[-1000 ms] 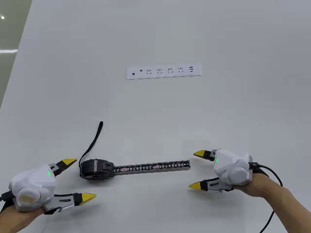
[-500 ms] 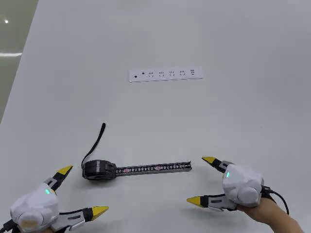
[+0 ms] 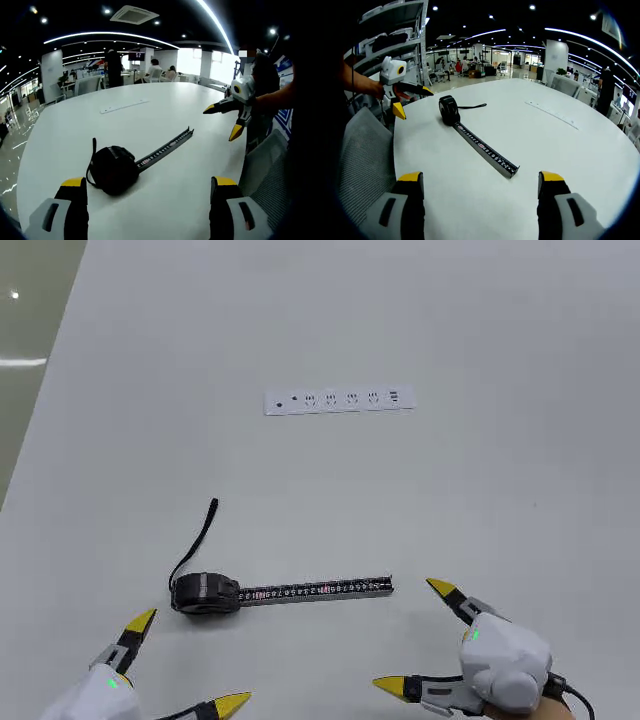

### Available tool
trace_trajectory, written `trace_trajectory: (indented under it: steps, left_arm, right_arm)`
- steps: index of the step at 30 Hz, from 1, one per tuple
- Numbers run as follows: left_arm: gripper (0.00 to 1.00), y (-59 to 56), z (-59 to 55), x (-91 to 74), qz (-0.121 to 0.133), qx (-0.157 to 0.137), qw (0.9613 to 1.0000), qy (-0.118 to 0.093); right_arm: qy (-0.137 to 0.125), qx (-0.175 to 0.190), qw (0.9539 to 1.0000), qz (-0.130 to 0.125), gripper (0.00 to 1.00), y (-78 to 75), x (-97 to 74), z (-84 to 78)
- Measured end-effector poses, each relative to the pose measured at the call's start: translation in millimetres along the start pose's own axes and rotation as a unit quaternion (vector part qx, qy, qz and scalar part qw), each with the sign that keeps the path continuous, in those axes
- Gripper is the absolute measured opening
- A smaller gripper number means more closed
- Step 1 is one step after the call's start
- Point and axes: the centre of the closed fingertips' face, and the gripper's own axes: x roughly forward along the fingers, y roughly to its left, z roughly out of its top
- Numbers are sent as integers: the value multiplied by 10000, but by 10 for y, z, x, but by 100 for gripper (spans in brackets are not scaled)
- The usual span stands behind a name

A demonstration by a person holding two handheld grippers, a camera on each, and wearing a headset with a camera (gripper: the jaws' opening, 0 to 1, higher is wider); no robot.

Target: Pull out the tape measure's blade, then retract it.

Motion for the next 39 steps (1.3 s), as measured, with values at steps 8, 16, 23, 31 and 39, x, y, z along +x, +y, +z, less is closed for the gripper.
trace_trajectory:
  steps: [8,16,23,31,39]
  left_arm:
    - [100,-97,50,-121,430,-180,9989,-108]
    - [100,-129,77,-197,788,-313,9963,-163]
    - [100,-134,76,-262,1093,-423,9930,-166]
    - [100,-151,36,-280,1209,-604,9907,-177]
    - [100,-136,55,-291,1421,-700,9872,-203]
  right_arm:
    - [-177,311,9988,-325,100,103,-127,76]
    - [-332,536,9965,-546,100,182,-216,141]
    - [-400,648,9949,-660,100,271,-258,171]
    - [-560,872,9904,-914,100,269,-317,222]
    - [-589,930,9891,-979,100,285,-339,231]
